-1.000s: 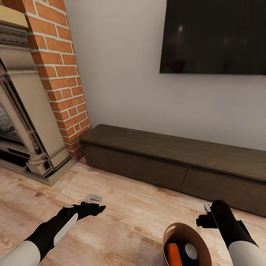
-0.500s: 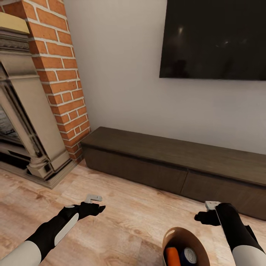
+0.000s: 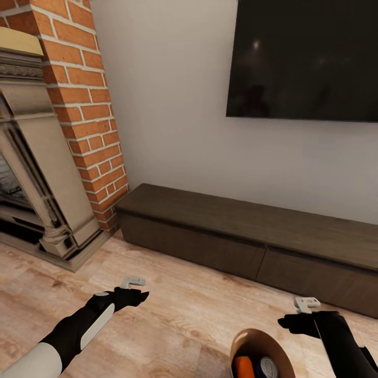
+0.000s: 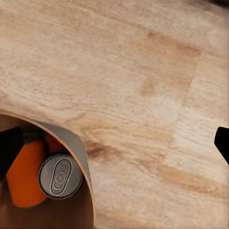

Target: Put the three can of soda from the living room inside the tash can in the kitchen.

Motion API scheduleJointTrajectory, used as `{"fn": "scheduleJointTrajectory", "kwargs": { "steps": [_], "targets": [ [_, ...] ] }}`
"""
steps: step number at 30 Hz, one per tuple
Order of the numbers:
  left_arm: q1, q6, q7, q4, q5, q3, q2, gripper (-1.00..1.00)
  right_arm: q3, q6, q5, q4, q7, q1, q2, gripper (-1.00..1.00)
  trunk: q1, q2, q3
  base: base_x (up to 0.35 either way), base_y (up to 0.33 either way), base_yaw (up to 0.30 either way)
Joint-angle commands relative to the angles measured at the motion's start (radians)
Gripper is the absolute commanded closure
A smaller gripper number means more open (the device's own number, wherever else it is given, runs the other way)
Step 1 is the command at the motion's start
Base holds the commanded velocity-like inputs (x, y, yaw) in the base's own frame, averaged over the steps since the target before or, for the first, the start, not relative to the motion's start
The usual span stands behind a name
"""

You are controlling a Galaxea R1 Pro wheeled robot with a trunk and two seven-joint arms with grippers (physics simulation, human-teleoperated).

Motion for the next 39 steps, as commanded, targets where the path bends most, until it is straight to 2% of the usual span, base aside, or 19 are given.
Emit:
{"fn": "scheduleJointTrajectory", "kwargs": {
  "steps": [1, 4, 9, 14, 16, 21, 24, 28, 29, 33, 39],
  "targets": [
    [0.001, -0.001, 0.011, 0.002, 0.0, 0.0, -0.002, -1.0, -0.001, -0.013, 0.0, 0.0, 0.0, 0.006, 0.0, -1.0, -0.004, 0.007, 0.003, 0.0, 0.0, 0.0],
    [0.003, -0.005, 0.043, 0.017, -0.001, -0.001, -0.008, -1.0, -0.017, -0.061, 0.0, 0.0, -0.001, 0.023, 0.0, -1.0, -0.015, 0.028, 0.013, 0.0, 0.0, 0.0],
    [0.007, -0.011, 0.069, 0.066, -0.002, -0.002, -0.013, -1.0, -0.067, -0.134, 0.0, 0.0, 0.003, 0.051, 0.0, -1.0, -0.035, 0.063, 0.028, 0.0, 0.0, 0.0],
    [0.009, -0.029, 0.082, 0.184, 0.001, -0.001, -0.019, -1.0, -0.096, -0.201, 0.0, 0.0, 0.006, 0.097, -0.003, -1.0, -0.054, 0.098, 0.044, 0.0, 0.0, 0.0],
    [0.01, -0.047, 0.083, 0.203, 0.001, -0.001, -0.02, -1.0, -0.098, -0.222, 0.0, 0.0, 0.006, 0.108, -0.003, -1.0, -0.061, 0.112, 0.05, 0.0, 0.0, 0.0],
    [0.013, -0.119, 0.083, 0.279, 0.002, 0.0, -0.022, -1.0, -0.102, -0.31, 0.0, 0.001, 0.004, 0.158, -0.002, -1.0, -0.081, 0.147, 0.066, 0.0, 0.0, 0.0],
    [0.028, -0.204, 0.081, 0.374, 0.002, 0.0, -0.023, -1.0, -0.109, -0.363, -0.001, 0.002, 0.005, 0.193, -0.001, -1.0, -0.092, 0.168, 0.075, 0.0, 0.0, 0.0],
    [0.045, -0.286, 0.075, 0.469, -0.001, -0.001, -0.023, -1.0, -0.14, -0.418, -0.001, 0.009, 0.007, 0.216, 0.0, -1.0, -0.107, 0.196, 0.088, 0.0, 0.0, 0.0],
    [0.063, -0.327, 0.073, 0.518, -0.002, -0.001, -0.024, -1.0, -0.156, -0.444, -0.002, 0.015, 0.008, 0.227, 0.0, -1.0, -0.111, 0.203, 0.091, 0.0, 0.0, 0.0],
    [0.104, -0.379, 0.069, 0.577, -0.002, -0.001, -0.024, -1.0, -0.168, -0.493, -0.002, 0.023, 0.009, 0.252, -0.001, -1.0, -0.127, 0.231, 0.104, 0.0, 0.0, 0.0],
    [0.19, -0.474, 0.066, 0.606, -0.002, -0.002, -0.023, -1.0, -0.174, -0.569, -0.003, 0.072, 0.001, 0.287, -0.003, -1.0, -0.15, 0.273, 0.122, 0.0, 0.0, 0.0]
  ]
}}
